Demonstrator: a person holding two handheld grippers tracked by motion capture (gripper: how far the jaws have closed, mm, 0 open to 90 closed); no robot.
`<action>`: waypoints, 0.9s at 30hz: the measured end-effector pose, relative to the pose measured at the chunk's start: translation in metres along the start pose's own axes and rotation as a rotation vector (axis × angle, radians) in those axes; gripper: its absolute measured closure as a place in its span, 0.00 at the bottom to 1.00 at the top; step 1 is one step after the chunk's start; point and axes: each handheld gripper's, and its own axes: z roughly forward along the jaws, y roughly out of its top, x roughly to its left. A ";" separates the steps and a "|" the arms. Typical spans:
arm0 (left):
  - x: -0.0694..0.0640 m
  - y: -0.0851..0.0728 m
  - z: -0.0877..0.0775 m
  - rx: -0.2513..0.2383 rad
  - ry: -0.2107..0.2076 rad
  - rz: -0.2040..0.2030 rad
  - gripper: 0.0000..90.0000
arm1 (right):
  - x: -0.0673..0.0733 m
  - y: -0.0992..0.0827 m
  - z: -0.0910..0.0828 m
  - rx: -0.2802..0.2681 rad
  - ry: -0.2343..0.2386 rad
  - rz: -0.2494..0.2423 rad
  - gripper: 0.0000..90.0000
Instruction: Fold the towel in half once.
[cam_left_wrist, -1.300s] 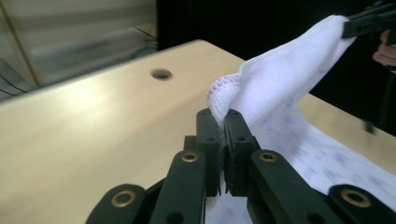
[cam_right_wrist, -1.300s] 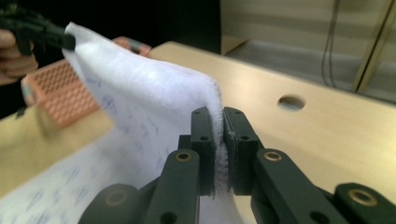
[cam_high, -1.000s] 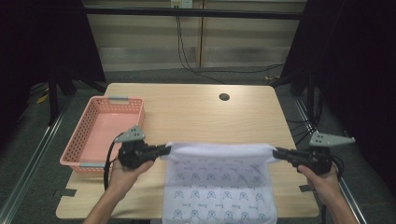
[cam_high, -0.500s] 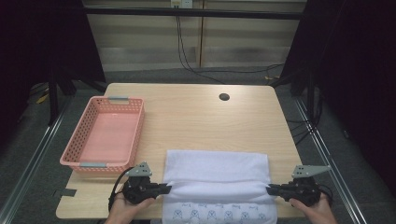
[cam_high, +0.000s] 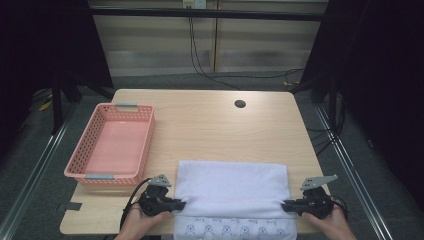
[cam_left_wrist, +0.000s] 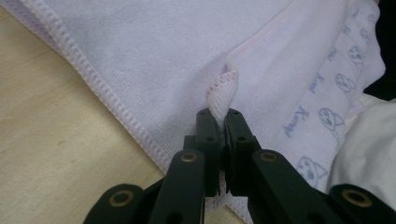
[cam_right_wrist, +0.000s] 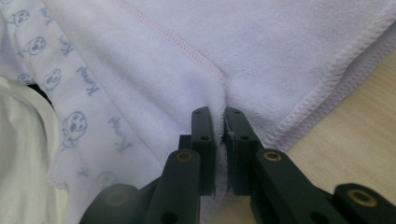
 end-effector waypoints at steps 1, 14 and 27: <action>0.000 0.000 0.000 -0.002 0.003 0.005 0.96 | 0.000 0.001 0.001 -0.007 -0.002 -0.002 0.94; 0.024 0.029 0.011 -0.014 0.094 -0.016 0.97 | -0.017 0.018 0.012 -0.050 -0.055 -0.005 0.94; 0.053 0.054 0.021 -0.052 0.142 -0.043 0.97 | -0.053 0.046 0.025 -0.088 -0.090 0.042 0.94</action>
